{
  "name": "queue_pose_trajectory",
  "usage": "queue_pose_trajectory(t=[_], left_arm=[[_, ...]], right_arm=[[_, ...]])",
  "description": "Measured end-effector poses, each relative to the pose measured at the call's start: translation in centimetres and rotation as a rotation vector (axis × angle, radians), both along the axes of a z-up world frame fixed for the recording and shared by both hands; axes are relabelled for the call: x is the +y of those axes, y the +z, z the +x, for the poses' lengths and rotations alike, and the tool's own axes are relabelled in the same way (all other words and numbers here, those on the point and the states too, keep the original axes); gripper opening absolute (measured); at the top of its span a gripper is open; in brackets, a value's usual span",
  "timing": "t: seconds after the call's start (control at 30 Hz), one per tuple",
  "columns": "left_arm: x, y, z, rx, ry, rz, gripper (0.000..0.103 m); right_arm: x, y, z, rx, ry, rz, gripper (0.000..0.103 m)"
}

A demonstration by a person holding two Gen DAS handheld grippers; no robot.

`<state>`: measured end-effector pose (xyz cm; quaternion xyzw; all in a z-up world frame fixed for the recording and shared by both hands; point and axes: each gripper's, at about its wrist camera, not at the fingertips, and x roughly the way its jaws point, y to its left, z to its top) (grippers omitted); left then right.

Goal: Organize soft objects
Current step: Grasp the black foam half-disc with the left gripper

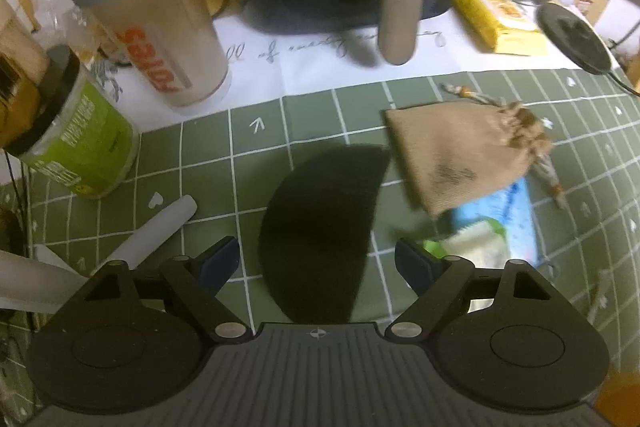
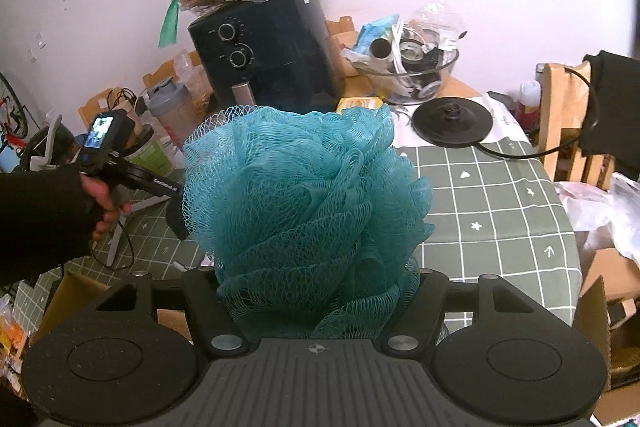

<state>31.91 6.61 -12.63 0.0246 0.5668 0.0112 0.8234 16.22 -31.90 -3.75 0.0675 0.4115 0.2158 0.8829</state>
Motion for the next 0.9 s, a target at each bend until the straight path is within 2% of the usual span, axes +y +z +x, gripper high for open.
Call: queue_pose_trajectory(t=[0.2, 0.27, 0.5, 0.9], left_arm=[[1.3, -2.1, 1.0, 0.027, 0.070, -0.102, 0.083], [1.7, -2.3, 1.0, 0.020, 0.087, -0.134, 0.063], [1.1, -0.5, -0.1, -0.044, 0.085, -0.160, 0.062], [-0.4, 5.4, -5.1, -0.188, 0.042, -0.206, 0.062]], right_arm=[[-0.5, 0.0, -0.6, 0.012, -0.027, 0.001, 0.069], [-0.5, 0.1, -0.8, 0.014, -0.031, -0.004, 0.069], [-0.6, 0.2, -1.3, 0.020, -0.047, -0.003, 0.069], [0.3, 1.1, -1.8, 0.014, -0.033, -0.002, 0.068]])
